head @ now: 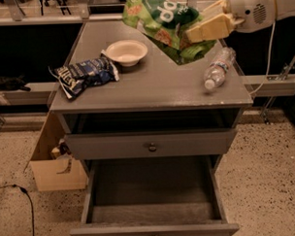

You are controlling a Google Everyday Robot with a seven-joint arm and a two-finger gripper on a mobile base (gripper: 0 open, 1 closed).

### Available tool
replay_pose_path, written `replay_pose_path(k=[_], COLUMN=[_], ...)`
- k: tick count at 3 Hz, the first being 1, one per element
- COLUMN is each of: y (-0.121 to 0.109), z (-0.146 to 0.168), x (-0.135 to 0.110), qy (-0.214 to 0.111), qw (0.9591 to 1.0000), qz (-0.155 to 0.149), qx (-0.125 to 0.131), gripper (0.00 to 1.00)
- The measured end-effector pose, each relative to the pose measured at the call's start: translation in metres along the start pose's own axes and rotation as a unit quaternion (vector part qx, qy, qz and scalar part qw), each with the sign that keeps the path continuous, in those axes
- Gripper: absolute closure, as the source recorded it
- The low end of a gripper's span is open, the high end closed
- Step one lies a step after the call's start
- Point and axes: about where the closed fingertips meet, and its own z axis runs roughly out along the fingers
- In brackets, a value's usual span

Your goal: Place green rice chip bag into middle drawer

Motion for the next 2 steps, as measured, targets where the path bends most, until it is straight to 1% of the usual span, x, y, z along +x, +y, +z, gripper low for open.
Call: replay_pose_path(k=[1, 2], y=[0.000, 0.008], z=[0.000, 0.007], x=[0.000, 0.017], qy=[0.000, 0.048], qw=[1.0000, 0.9988], qz=[0.000, -0.006], qx=[0.000, -0.006], gripper=[1.00, 1.00])
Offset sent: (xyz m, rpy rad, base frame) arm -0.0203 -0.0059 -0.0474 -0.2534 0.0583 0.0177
